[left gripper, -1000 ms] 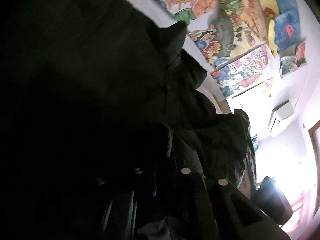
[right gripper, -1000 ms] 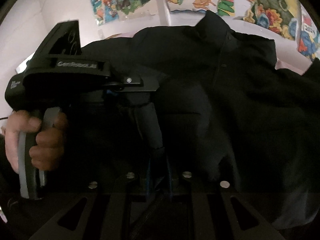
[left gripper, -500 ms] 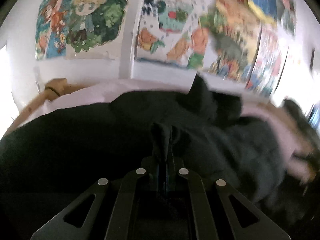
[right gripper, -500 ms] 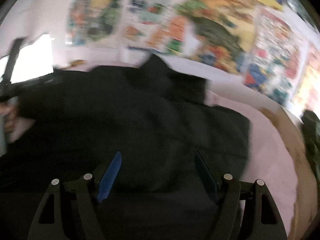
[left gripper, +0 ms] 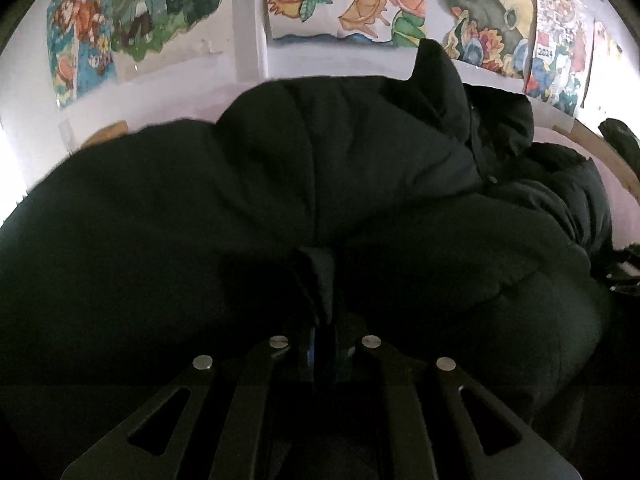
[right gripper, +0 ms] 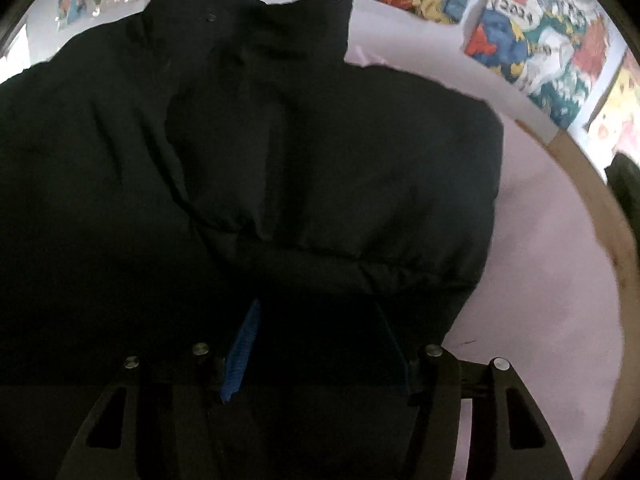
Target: Fold large clothes
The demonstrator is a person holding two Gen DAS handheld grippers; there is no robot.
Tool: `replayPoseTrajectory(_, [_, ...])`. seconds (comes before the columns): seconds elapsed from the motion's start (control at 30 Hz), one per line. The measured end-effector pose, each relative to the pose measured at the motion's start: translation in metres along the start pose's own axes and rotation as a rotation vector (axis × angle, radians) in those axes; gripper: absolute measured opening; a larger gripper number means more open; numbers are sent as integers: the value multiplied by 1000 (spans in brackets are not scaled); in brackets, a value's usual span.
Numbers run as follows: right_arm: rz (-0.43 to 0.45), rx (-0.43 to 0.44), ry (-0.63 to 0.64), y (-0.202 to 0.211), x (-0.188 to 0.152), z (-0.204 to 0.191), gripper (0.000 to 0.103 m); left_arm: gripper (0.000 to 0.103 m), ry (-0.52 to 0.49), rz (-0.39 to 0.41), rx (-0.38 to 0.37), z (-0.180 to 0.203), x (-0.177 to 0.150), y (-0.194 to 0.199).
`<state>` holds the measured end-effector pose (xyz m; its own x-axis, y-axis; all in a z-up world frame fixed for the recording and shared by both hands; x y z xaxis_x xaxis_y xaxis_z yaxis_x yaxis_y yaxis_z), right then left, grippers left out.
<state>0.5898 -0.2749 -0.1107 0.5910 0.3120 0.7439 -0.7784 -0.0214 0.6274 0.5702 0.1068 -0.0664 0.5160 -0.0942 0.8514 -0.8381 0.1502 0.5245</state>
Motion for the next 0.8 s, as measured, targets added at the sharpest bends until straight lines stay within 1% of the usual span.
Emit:
replayPoseTrajectory(0.1, [43,1,-26,4,-4,5,57,9,50,35,-20,-8,5,13])
replayPoseTrajectory(0.13, [57,2,-31,8,-5,7,58,13,66,43,-22,-10,7,21])
replayPoseTrajectory(0.17, [63,6,-31,11,-5,8,59,21,84,49,-27,-14,7,33])
replayPoseTrajectory(0.2, [62,9,-28,13,-4,8,60,26,101,60,-35,-17,8,44])
replayPoseTrajectory(0.23, [67,15,-31,21,-3,9,64,38,121,80,-39,-18,8,57])
replayPoseTrajectory(0.27, [75,28,-41,28,-2,11,66,54,143,104,-35,-20,9,69])
replayPoseTrajectory(0.3, [80,45,-53,36,-1,12,71,62,173,140,-26,-24,8,87])
replayPoseTrajectory(0.33, [75,57,-57,44,2,11,73,75,204,175,-17,-29,7,103])
replayPoseTrajectory(0.37, [66,69,-56,49,8,8,73,82,232,203,-11,-33,6,119])
replayPoseTrajectory(0.43, [52,106,-41,68,21,-2,74,84,271,234,5,-42,4,150])
replayPoseTrajectory(0.47, [50,122,-22,77,29,-11,75,84,290,240,26,-49,1,168])
replayPoseTrajectory(0.5, [54,132,-7,88,33,-25,78,85,309,243,43,-53,1,178])
replayPoseTrajectory(0.53, [75,154,20,103,43,-40,82,87,346,247,60,-61,-4,192])
replayPoseTrajectory(0.6, [101,190,52,123,59,-67,84,91,415,238,102,-75,-15,216])
replayPoseTrajectory(0.67, [126,241,74,144,70,-101,84,92,481,220,157,-91,-30,237])
replayPoseTrajectory(0.73, [152,276,97,157,79,-127,87,93,524,208,219,-107,-41,253])
replayPoseTrajectory(0.77, [170,299,109,163,84,-145,88,94,553,195,278,-119,-50,262])
replayPoseTrajectory(0.8, [180,315,122,167,88,-163,90,94,578,187,307,-128,-56,267])
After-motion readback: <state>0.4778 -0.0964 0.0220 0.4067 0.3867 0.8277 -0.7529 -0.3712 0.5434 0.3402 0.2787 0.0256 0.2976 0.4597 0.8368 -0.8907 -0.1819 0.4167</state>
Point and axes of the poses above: each gripper's, at about its wrist camera, not at the fingertips, and y roughly against the way its jaws point, z to its right, x to its top, the point moved 1 cm from there along -y, roughly the way its jaws point, and after that the axes turned 14 degrees about z, right-handed, at the moved point
